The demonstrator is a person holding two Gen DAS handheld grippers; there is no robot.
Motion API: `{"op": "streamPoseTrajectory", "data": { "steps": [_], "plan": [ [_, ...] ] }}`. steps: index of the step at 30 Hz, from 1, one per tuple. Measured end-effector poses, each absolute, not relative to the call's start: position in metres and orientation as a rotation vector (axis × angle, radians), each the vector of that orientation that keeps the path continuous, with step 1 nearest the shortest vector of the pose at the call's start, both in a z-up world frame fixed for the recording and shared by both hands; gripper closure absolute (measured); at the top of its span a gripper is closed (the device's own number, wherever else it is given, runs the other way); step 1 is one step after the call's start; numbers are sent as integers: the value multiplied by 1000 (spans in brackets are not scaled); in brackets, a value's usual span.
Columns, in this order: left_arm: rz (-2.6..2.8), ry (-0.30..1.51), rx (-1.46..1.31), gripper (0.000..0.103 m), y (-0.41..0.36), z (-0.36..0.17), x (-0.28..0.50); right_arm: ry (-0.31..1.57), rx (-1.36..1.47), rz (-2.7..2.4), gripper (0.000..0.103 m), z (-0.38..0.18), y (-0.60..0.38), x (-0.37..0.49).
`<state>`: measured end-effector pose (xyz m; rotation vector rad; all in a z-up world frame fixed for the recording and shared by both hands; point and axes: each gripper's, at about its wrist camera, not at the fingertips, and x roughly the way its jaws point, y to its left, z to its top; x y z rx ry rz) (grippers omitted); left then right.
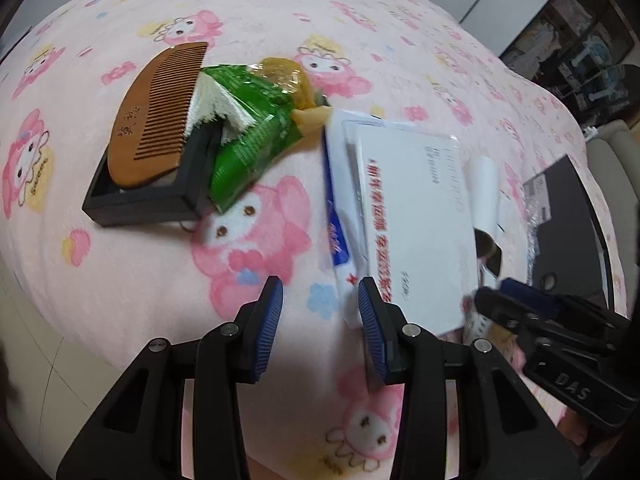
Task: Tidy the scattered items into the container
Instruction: 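Reach the right gripper to the white envelope and grasp it, then lift the white envelope toward the DAPHNE box with the right gripper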
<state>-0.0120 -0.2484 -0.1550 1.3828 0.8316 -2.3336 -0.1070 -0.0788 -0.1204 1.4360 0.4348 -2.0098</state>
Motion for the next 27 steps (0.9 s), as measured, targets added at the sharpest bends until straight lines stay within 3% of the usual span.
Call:
{"op": "streamPoseTrajectory", "data": {
  "steps": [10,12,17,21,27],
  "plan": [
    [-2302,792,1399,64,-254,-156,-19,506,1303,-1934,69,-111,-107,-83],
    [-2308,772,1384,69,-254,-152,-14,513,1290,-1904,69,-114,-116,-78],
    [-2320,852,1388,68,-263,-157,-9,520,1328,-1849,68,-128,-124,-80],
    [-2346,862,1397,68,-259,-157,-10,567,1304,-1830,60,-133,-126,-73],
    [-2346,821,1438,68,-251,-163,-25,646,1294,-1919,60,-133,-122,-75]
  ]
}}
